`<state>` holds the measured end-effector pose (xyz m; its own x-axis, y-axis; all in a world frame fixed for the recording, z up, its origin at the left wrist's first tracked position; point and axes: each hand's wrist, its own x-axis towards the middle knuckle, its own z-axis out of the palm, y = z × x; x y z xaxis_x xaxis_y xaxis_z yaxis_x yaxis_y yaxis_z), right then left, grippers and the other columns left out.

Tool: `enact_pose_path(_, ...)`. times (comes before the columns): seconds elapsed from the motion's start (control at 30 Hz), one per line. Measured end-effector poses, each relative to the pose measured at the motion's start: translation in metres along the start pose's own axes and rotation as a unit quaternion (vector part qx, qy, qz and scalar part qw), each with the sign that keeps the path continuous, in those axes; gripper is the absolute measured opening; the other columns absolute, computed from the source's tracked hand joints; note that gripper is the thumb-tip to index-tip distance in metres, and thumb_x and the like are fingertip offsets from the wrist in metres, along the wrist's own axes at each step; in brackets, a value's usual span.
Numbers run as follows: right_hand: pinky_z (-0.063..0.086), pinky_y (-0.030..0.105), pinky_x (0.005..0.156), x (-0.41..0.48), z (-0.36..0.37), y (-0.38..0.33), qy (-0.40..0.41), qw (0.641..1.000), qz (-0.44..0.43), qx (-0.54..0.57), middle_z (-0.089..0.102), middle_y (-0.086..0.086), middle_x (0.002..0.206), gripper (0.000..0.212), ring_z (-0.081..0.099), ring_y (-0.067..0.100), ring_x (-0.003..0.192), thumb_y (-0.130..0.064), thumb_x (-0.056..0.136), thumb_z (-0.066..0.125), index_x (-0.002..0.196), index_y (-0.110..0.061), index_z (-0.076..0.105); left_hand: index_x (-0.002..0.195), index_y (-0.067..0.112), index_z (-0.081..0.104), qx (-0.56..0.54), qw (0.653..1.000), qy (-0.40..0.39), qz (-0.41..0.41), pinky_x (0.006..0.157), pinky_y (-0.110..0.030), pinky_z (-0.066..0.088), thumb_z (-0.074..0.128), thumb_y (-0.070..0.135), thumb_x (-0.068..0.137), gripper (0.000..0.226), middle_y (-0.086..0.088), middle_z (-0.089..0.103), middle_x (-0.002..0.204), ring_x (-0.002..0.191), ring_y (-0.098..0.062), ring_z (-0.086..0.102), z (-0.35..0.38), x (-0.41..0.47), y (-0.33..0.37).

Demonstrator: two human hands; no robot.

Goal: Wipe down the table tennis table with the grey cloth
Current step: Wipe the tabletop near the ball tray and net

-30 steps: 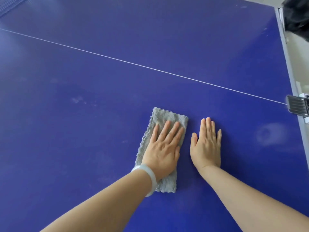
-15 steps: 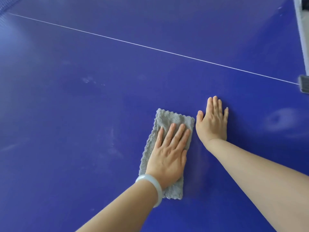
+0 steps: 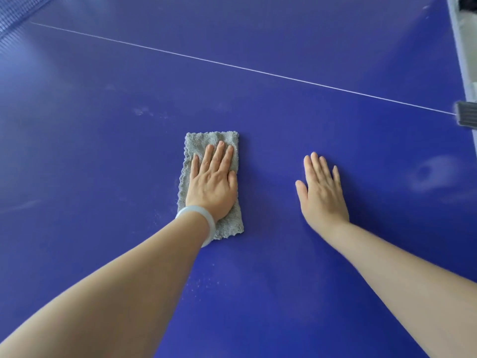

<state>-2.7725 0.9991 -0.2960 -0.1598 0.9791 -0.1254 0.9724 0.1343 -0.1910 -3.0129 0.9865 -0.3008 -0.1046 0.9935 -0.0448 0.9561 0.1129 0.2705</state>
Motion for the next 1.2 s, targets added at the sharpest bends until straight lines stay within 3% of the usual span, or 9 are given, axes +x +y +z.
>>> enact_pose_path(0.13,0.009,0.045,0.125,-0.1,0.02,-0.01,0.036,0.999,0.002,-0.011,0.012,0.007,0.164,0.06,0.01,0.02,0.153,-0.035,0.104,0.013,0.157,-0.007,0.016,0.159,0.028,0.006,0.005,1.0,-0.009,-0.012,0.123,-0.042,-0.007,0.022,0.034,0.102,0.06,0.009,-0.001,0.166,0.153,-0.015,-0.008,-0.001,-0.003,0.007)
enact_pose_path(0.23,0.011,0.045,0.125,-0.105,0.023,-0.014,0.054,0.998,0.038,0.014,0.018,0.005,0.163,0.056,0.013,0.019,0.152,-0.03,0.105,0.024,0.156,-0.008,0.022,0.159,0.023,0.006,0.005,1.0,-0.001,-0.007,0.124,-0.047,-0.004,0.024,0.033,0.101,0.062,0.006,-0.001,0.167,0.153,-0.02,-0.007,0.007,-0.039,0.038)
enact_pose_path(0.33,0.011,0.046,0.125,-0.1,0.022,-0.016,0.051,0.998,0.043,0.013,0.019,0.007,0.164,0.055,0.014,0.02,0.152,-0.022,0.105,0.039,0.156,-0.007,0.023,0.159,0.02,0.014,-0.023,0.994,-0.018,0.102,0.124,-0.049,0.002,0.027,0.032,0.101,0.06,0.003,0.007,0.167,0.154,-0.022,-0.003,0.022,-0.113,0.069)
enact_pose_path(0.47,0.009,0.045,0.125,-0.101,0.022,-0.017,0.033,0.998,0.045,-0.02,0.013,0.006,0.165,0.059,0.01,0.02,0.153,-0.025,0.104,0.033,0.158,-0.009,0.017,0.159,0.024,0.013,-0.006,0.972,-0.072,0.225,0.123,-0.046,0.007,0.024,0.035,0.104,0.058,0.007,0.006,0.166,0.153,-0.015,-0.003,0.012,-0.149,0.038)
enact_pose_path(0.63,0.008,0.044,0.125,-0.101,0.024,-0.017,0.03,0.998,0.053,-0.035,0.01,0.005,0.166,0.06,0.007,0.018,0.154,-0.03,0.103,0.021,0.159,-0.011,0.012,0.159,0.029,0.008,0.035,0.995,-0.04,0.085,0.124,-0.043,-0.002,0.017,0.036,0.1,0.06,0.01,0.002,0.166,0.153,-0.013,-0.007,-0.009,-0.075,-0.03)
enact_pose_path(0.77,0.008,0.043,0.125,-0.102,0.025,-0.018,0.045,0.997,0.053,-0.021,0.012,0.004,0.166,0.059,0.008,0.018,0.154,-0.029,0.103,0.023,0.158,-0.01,0.015,0.159,0.025,0.004,0.009,0.999,-0.017,-0.025,0.123,-0.045,-0.008,0.02,0.032,0.1,0.062,0.006,-0.002,0.167,0.153,-0.017,-0.01,0.001,-0.072,-0.003)
enact_pose_path(0.93,0.005,0.038,0.126,-0.102,0.02,-0.016,0.055,0.997,0.047,0.024,0.016,0.002,0.165,0.054,0.011,0.016,0.153,-0.02,0.105,0.032,0.157,-0.01,0.02,0.159,0.017,0.013,-0.009,0.989,-0.039,0.14,0.122,-0.053,0.01,0.024,0.031,0.099,0.063,0.0,0.006,0.167,0.153,-0.025,-0.002,0.022,-0.162,0.071)
enact_pose_path(1.07,0.006,0.038,0.126,-0.103,0.018,-0.015,0.064,0.996,0.041,0.042,0.019,0.002,0.164,0.052,0.013,0.015,0.153,-0.015,0.106,0.032,0.157,-0.011,0.023,0.158,0.022,0.021,0.007,0.962,-0.081,0.261,0.12,-0.048,0.014,0.034,0.031,0.098,0.062,0.004,0.013,0.165,0.153,-0.02,0.006,0.011,-0.185,0.041)
enact_pose_path(1.2,0.005,0.038,0.126,-0.103,0.019,-0.014,0.069,0.996,0.039,0.051,0.019,0.001,0.165,0.051,0.013,0.016,0.153,-0.015,0.106,0.029,0.157,-0.011,0.023,0.158,0.028,0.017,0.033,0.985,-0.057,0.158,0.124,-0.045,0.006,0.027,0.034,0.098,0.061,0.01,0.008,0.165,0.153,-0.014,-0.001,-0.009,-0.154,-0.031)
